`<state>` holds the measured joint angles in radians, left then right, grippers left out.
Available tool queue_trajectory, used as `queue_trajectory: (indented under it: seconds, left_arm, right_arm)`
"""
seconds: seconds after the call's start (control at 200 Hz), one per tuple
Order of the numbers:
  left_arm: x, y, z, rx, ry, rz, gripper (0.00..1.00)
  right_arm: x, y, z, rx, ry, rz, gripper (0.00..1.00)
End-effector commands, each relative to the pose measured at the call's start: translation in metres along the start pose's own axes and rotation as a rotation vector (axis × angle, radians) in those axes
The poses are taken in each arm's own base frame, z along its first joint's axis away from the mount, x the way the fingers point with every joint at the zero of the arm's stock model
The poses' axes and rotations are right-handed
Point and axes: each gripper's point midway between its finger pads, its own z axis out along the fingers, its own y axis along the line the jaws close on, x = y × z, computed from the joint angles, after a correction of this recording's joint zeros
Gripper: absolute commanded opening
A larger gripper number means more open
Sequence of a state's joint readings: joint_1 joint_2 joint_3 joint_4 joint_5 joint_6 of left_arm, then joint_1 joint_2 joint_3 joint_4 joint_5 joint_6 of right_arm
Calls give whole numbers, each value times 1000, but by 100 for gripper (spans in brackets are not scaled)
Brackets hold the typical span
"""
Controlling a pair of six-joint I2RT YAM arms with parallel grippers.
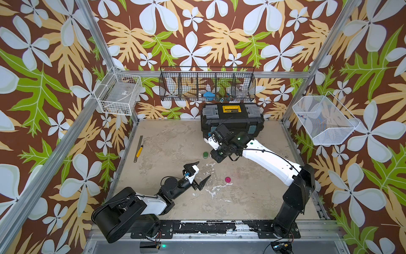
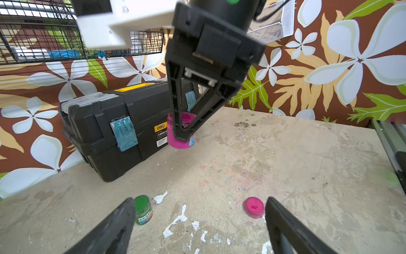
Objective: Close the paint jar lid
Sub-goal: Pick up the paint jar from the center of the board.
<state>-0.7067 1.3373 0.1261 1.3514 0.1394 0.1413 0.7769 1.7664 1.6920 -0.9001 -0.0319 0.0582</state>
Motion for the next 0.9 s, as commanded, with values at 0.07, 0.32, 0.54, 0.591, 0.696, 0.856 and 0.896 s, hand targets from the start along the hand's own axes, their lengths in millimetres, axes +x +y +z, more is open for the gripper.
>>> queue_trajectory:
  seconds: [0.07,0.32,0.54,0.591,0.696,0.856,0.896]
  left_arm:
    - [-8,3,0,-24,-29,35,90]
    - [-11,10,-3,-71,-34,44,84]
    - [-8,14,0,-94,-14,38,76]
    - [-8,15,0,-94,-14,37,74]
    - [-9,14,-1,-89,-16,37,69]
    - [-11,13,-1,-88,-19,37,58]
    - [-11,13,-1,-87,-21,37,56]
  right_arm:
    - [3,29,-16,-13,21,-31,28]
    - [1,63,-23,-68,21,-82,29]
    - [3,78,-19,-98,33,-106,29]
    - [2,78,-19,-100,31,-107,29]
    - [0,81,-18,-113,26,-106,29]
    - [0,83,-14,-122,32,-106,29]
    - [0,84,-13,-124,34,-106,29]
